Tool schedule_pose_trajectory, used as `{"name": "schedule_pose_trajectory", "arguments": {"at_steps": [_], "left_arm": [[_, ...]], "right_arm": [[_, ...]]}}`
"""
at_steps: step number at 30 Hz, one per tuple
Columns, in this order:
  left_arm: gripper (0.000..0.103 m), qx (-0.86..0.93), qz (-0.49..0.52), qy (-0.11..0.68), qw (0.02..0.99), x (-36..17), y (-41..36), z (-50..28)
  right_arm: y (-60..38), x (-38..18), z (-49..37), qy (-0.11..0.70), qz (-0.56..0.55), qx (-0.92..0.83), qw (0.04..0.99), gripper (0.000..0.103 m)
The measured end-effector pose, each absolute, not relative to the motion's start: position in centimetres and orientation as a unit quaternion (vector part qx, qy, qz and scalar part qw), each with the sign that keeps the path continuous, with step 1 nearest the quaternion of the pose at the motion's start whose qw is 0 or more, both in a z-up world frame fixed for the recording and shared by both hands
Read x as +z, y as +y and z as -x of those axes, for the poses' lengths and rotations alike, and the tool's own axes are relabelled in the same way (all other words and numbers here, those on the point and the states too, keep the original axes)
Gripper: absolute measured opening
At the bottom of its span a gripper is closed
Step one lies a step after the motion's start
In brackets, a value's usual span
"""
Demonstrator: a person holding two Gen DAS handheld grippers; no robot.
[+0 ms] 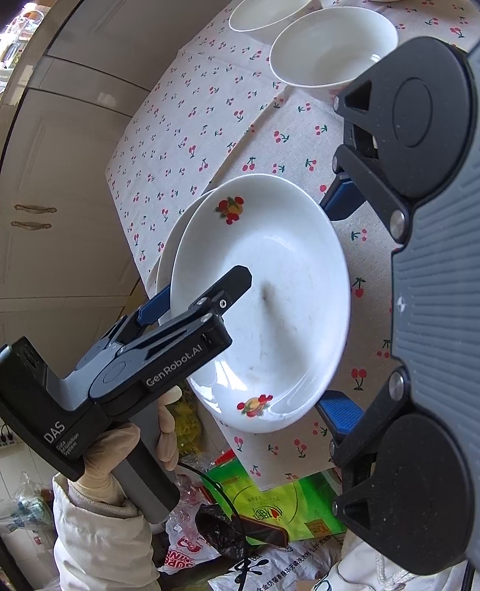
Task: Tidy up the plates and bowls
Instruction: 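Lower the flower-decal plate onto the plate stack and open the left gripper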
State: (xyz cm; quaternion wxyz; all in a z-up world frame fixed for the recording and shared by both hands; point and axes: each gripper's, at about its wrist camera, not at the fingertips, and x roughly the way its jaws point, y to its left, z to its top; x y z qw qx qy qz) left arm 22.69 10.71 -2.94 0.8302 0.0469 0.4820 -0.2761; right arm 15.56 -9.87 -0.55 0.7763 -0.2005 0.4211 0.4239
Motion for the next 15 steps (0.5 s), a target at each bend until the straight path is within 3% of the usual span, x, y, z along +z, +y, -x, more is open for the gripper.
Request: {"name": "schedule_pose_trajectory", "arguments": {"at_steps": [15], "left_arm": [[0.090,-0.269,-0.064,0.462,0.843,-1.98,11.32,-22.28]], "right_arm": [[-9.63,-0.61,-15.29,0.418,0.206,0.420,0.779,0.102]]}}
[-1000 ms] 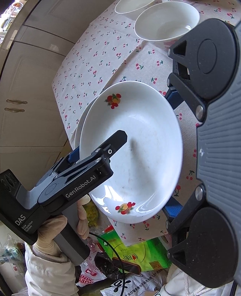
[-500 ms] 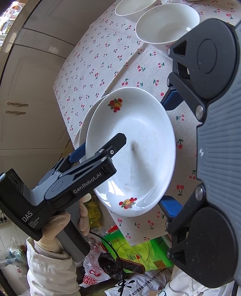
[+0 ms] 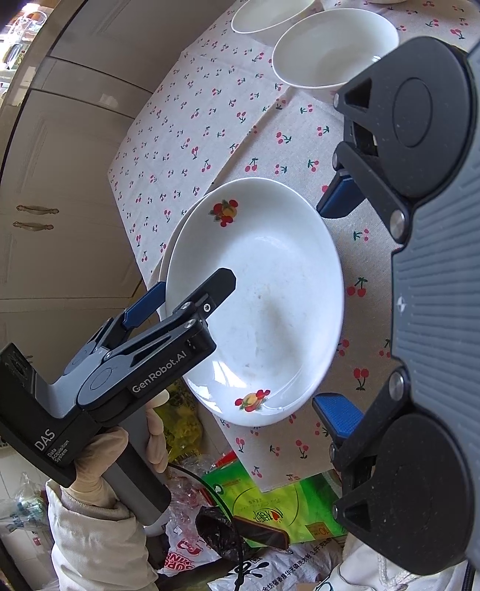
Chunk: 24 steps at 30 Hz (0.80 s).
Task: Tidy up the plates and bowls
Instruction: 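Lower the flower-decal plate onto the plate stack and open the left gripper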
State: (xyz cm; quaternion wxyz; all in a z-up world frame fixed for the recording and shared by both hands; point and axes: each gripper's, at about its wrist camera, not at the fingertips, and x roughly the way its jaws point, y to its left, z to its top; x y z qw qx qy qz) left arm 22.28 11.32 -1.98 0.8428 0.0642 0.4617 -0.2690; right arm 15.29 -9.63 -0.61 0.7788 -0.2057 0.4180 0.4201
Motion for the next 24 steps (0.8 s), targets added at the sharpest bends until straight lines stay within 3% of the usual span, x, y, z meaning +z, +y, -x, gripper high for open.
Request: {"name": "schedule_pose_trajectory", "arguments": {"at_steps": [24], "left_arm": [[0.093,-0.240,-0.047,0.431,0.868,-1.2,13.2,-20.5]], "right_arm": [[-11.3,-1.0,-14.4,0.409,0.211,0.375,0.805,0.103]]}}
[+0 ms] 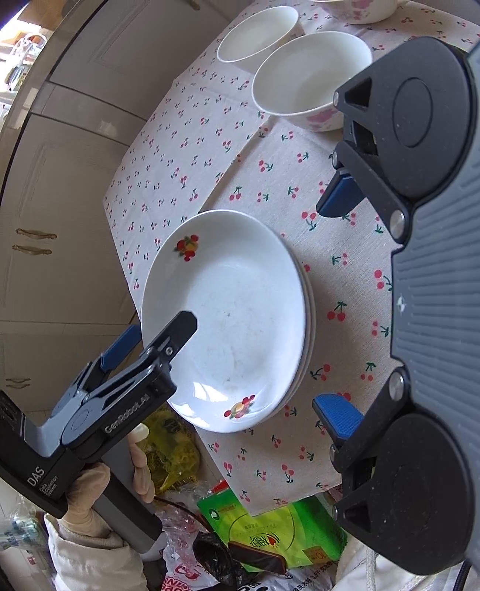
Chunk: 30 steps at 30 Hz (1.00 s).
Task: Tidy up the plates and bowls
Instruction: 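Lower the flower-decal plate onto the plate stack and open the left gripper, then move the right gripper to a white pink-patterned bowl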
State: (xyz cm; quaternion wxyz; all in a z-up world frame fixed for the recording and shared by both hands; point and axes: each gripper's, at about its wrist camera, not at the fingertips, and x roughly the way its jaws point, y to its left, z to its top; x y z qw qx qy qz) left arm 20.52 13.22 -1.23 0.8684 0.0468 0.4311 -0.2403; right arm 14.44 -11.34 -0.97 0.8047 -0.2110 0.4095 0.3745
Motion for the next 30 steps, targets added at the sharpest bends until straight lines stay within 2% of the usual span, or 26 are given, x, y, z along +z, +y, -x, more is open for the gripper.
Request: {"name": "schedule_pose_trajectory", "arguments": {"at_steps": [12,17,22,30], "left_arm": [[0.097,-0.242,-0.067,0.357,0.900,1.5,10.3,-15.9],[0.097,-0.259,-0.075,0.364,0.892,1.8,7.8,-15.1],[0.097,-0.279,-0.043,0.392,0.875,1.8,5.7,-15.5],[0.102,-0.304,-0.092,0.372,0.872,2.9,0.2,-14.5]], "right_arm": [[-15.2,0.4,-12.8,0.334,0.180,0.277,0.883,0.103],[-17.8,0.9,-12.7,0.323,0.131,0.247,0.904,0.103],[-20.7,1.2,-12.0,0.312,0.081,0.235,0.917,0.103],[-23.8,1.3,-10.4,0.287,0.064,0.229,0.928,0.103]]}}
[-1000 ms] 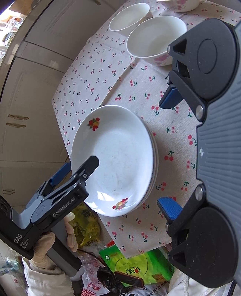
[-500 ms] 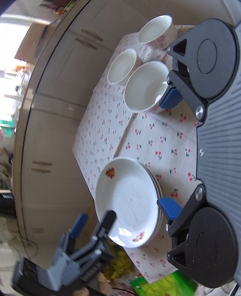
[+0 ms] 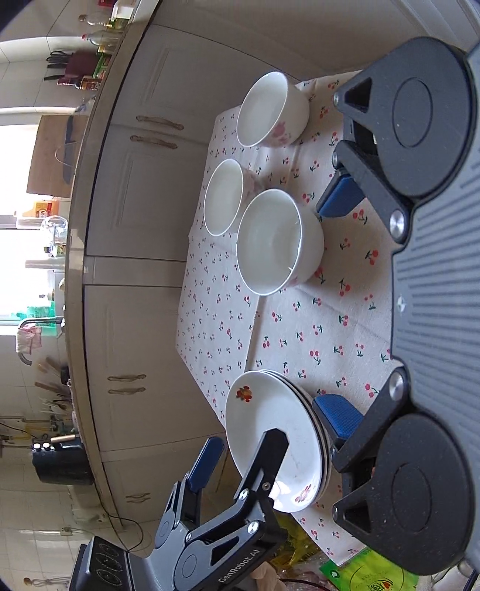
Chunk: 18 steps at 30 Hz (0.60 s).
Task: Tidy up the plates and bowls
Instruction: 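Move the right gripper to a white pink-patterned bowl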
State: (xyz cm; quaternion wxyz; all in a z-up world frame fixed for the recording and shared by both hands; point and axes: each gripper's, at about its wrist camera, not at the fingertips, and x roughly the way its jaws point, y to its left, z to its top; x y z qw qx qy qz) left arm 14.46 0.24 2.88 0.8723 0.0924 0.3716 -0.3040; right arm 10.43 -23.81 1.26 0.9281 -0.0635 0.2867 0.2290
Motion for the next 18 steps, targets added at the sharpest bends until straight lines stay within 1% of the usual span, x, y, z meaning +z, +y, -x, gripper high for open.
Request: {"name": "schedule_pose_trajectory", "arguments": {"at_steps": [3,6,10,18], "left_arm": [[0.102,-0.330,-0.096,0.376,0.861,2.4,-1.4,-13.8],[0.102,-0.343,-0.132,0.369,0.853,2.0,-3.3,-13.0],[0.102,-0.313,-0.178,0.355,0.862,1.0,-5.5,-12.9],[0.102,-0.275,-0.136,0.300,0.903,-1.1,-8.4,-14.0]], "right_arm": [[-24.9,1.5,-10.3,0.276,0.055,0.227,0.932,0.103],[-25.9,1.5,-10.4,0.274,0.056,0.222,0.934,0.103],[-27.3,1.4,-11.0,0.278,0.067,0.217,0.933,0.103],[-28.5,1.8,-13.1,0.284,0.102,0.202,0.932,0.103]]}}
